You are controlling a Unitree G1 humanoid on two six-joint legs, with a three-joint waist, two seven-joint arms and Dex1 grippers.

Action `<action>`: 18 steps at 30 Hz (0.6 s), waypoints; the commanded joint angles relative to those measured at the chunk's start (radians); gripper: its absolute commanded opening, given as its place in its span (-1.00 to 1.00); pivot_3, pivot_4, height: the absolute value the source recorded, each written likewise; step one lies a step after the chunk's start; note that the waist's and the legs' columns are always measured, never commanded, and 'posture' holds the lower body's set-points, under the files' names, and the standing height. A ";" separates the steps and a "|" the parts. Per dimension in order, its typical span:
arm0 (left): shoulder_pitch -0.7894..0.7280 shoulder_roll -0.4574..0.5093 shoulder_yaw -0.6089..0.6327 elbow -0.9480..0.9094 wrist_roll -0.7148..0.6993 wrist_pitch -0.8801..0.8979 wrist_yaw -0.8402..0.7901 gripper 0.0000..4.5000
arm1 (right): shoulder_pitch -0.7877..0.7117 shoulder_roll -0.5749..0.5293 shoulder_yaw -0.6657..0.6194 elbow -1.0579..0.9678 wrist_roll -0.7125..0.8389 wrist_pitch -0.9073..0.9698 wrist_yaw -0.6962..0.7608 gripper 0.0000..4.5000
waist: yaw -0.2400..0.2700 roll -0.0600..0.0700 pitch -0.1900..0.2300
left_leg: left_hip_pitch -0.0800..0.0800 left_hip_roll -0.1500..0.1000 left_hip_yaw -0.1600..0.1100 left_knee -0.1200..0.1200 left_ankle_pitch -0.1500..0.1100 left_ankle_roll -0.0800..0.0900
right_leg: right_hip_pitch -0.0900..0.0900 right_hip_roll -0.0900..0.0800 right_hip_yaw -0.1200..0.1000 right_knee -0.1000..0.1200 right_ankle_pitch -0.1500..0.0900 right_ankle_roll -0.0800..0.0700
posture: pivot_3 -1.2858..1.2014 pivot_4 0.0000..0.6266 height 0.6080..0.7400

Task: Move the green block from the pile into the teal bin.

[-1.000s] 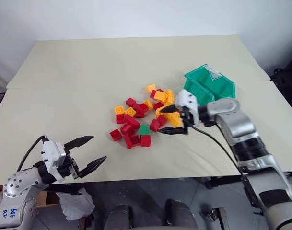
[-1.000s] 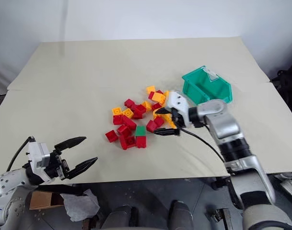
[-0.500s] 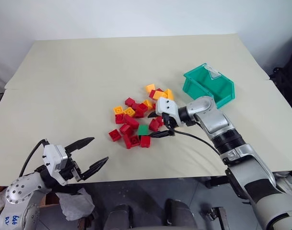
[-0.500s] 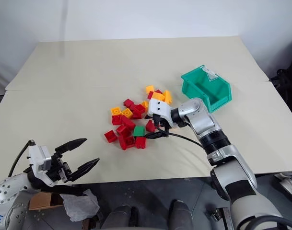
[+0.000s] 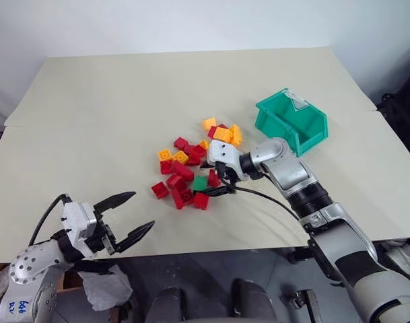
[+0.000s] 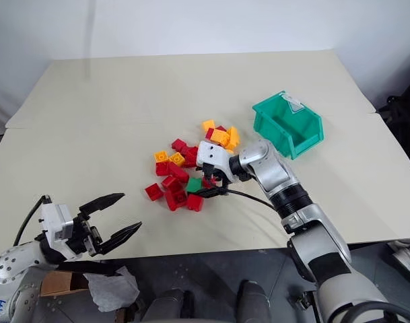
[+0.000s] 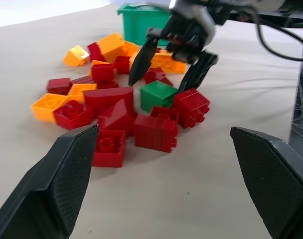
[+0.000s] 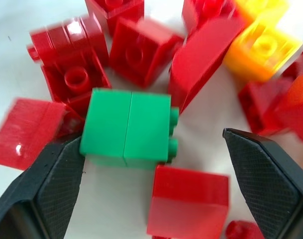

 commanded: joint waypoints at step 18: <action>-0.041 0.004 -0.002 0.009 -0.001 -0.021 -0.015 1.00 | -0.041 -0.041 -0.083 -0.013 0.031 -0.036 -0.005 -0.09 | 0.001 0.000 0.000 | 0.000 0.000 0.000 0.000 0.000 0.000 | 0.000 0.000 0.000 0.000 0.000 0.000 | 0.03 -0.52 1.00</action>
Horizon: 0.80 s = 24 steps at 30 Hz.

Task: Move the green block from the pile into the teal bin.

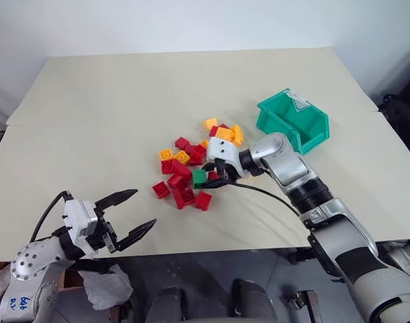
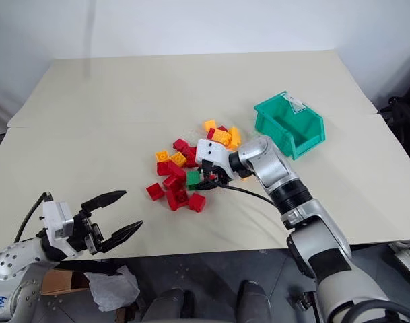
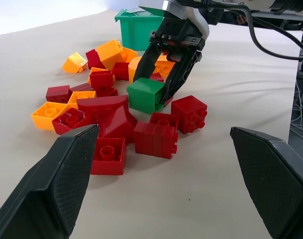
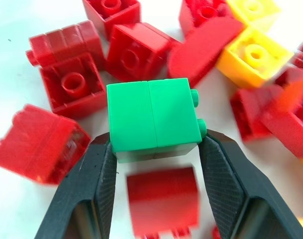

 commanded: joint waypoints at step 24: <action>-0.386 -0.110 -0.215 0.034 -0.053 0.130 0.032 1.00 | 0.025 -0.323 -0.559 0.316 0.163 -0.214 -0.449 -0.09 | 0.000 0.000 0.000 | 0.000 -0.001 0.003 0.001 0.000 0.001 | 0.000 -0.001 0.002 0.000 0.000 0.001 | 0.03 -0.52 1.00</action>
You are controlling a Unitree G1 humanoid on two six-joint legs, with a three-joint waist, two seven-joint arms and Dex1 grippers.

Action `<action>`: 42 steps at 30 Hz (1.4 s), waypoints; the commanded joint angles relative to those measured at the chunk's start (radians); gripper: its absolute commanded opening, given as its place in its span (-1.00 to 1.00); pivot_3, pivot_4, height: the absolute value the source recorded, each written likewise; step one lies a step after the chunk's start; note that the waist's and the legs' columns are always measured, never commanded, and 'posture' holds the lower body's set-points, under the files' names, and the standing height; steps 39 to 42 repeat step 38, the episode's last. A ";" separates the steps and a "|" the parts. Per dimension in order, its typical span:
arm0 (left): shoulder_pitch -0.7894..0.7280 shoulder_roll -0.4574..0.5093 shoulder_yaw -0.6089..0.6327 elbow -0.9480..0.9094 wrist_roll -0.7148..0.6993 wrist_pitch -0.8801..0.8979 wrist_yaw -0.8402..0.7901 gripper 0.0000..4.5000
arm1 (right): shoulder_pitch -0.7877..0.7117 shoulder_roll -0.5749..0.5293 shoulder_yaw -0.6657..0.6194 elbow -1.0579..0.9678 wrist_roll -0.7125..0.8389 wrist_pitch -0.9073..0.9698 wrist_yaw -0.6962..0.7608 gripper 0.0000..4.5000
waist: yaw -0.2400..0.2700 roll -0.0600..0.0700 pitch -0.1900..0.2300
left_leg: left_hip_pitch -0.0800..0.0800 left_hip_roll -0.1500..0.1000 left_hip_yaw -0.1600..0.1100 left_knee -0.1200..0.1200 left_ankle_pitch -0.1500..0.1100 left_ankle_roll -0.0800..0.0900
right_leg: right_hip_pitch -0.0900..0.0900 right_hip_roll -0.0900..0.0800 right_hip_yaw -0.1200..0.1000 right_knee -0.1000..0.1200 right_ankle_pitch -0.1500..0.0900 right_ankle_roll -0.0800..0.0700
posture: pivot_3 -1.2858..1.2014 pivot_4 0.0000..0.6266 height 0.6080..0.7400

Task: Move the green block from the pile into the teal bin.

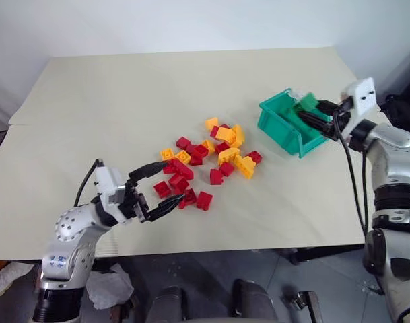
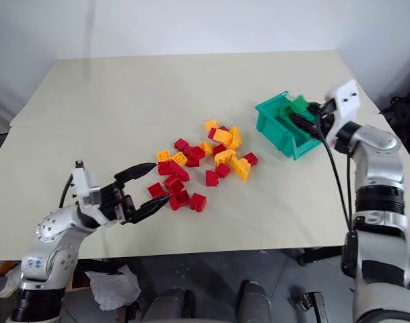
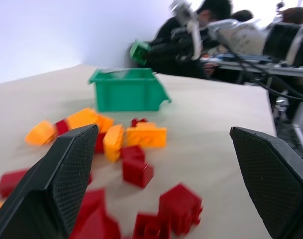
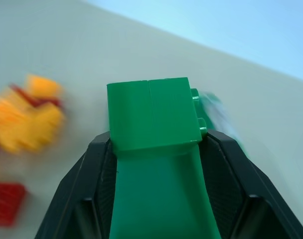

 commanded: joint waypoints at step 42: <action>0.187 0.173 0.243 0.239 0.214 -0.267 0.042 1.00 | 0.833 0.025 -0.065 -0.638 0.337 -0.348 0.514 0.97 | 0.027 -0.001 -0.001 | 0.002 0.000 0.001 0.005 -0.001 0.002 | 0.003 0.000 0.002 -0.003 0.000 0.000 | 0.03 -0.52 1.00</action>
